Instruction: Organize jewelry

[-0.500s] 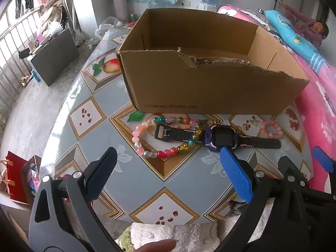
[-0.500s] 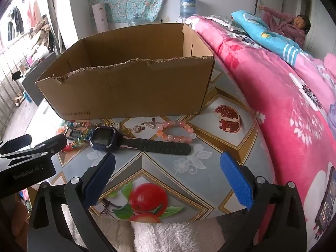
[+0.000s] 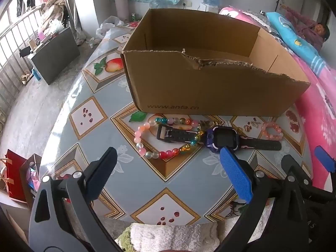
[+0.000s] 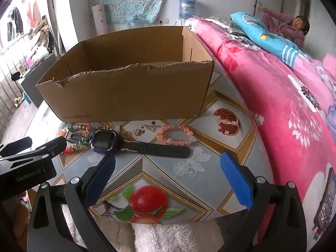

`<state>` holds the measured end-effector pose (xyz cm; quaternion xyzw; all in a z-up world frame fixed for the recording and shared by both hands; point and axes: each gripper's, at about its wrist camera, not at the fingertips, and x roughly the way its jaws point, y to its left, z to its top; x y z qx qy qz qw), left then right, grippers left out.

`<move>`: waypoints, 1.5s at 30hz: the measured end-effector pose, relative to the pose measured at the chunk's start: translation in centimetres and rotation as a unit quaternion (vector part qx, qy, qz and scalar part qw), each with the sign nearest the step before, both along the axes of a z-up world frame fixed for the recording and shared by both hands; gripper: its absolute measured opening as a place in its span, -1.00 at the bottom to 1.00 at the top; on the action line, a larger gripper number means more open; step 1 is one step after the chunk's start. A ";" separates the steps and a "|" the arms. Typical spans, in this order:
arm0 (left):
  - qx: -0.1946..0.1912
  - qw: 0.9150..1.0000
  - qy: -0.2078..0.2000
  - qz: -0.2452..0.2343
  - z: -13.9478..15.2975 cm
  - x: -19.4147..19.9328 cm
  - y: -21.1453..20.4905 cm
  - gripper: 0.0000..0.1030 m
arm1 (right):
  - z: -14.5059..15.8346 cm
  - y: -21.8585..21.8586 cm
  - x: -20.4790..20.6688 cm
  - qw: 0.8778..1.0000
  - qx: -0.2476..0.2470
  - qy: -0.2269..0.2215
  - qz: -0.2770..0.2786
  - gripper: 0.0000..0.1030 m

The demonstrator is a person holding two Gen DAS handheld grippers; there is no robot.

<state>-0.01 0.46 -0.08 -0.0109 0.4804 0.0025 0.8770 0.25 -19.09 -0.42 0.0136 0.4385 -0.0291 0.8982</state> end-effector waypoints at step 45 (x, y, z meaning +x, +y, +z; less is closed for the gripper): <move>-0.009 1.000 0.009 0.010 -0.2 0.2 0.8 0.83 | 0.2 0.8 -0.1 1.000 -0.003 -0.008 0.004 0.90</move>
